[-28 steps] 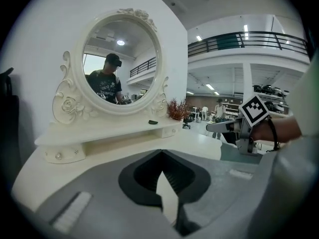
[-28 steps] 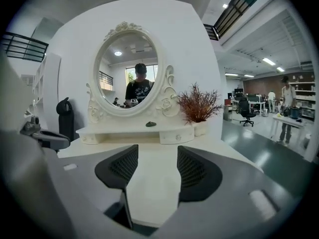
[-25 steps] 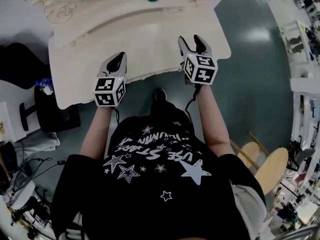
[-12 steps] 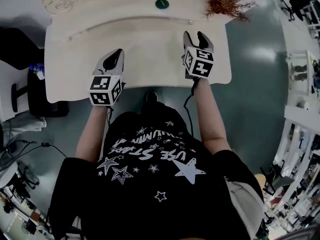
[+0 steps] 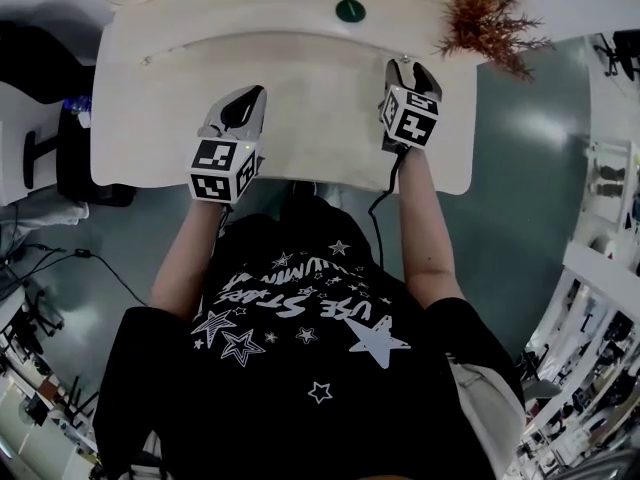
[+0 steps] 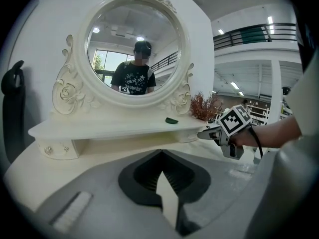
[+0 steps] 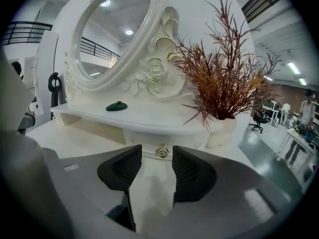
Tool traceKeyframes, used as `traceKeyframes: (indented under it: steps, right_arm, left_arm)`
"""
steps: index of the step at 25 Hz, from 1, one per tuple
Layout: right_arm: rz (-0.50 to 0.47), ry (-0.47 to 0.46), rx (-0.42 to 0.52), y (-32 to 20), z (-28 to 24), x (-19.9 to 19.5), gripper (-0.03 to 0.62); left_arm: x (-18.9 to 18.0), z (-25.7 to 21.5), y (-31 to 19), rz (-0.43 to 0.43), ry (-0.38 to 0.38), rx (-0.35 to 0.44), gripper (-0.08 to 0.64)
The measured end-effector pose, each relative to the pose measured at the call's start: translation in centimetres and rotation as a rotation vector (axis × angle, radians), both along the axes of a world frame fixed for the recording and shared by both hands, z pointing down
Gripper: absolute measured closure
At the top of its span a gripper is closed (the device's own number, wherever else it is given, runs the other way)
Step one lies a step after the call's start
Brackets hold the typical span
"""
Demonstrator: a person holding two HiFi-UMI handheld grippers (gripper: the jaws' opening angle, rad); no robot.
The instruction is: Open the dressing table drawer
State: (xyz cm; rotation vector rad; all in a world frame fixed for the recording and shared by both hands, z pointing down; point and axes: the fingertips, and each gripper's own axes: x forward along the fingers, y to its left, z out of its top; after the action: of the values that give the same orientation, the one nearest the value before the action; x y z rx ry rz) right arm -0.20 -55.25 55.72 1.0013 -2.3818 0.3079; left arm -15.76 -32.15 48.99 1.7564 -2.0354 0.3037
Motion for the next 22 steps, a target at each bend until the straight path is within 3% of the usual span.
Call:
traceKeyframes:
  steps: [7,10,22]
  right_arm:
    - [0.004,0.024,-0.02,-1.3,1.9,-0.5,0.41]
    - [0.0,0.026,-0.013,-1.6,2.2,-0.5,0.466]
    - [-0.016,0.04,-0.018,-1.0,2.4,-0.1,0.47]
  left_arm:
    - [0.5,0.8,-1.0,0.013,0.004,-0.023,0.558]
    - [0.7,0.9,-1.3,0.018,0.001,-0.028,0.558]
    - [1.5,1.1,-1.0,0.028,0.005,-0.032,0.558]
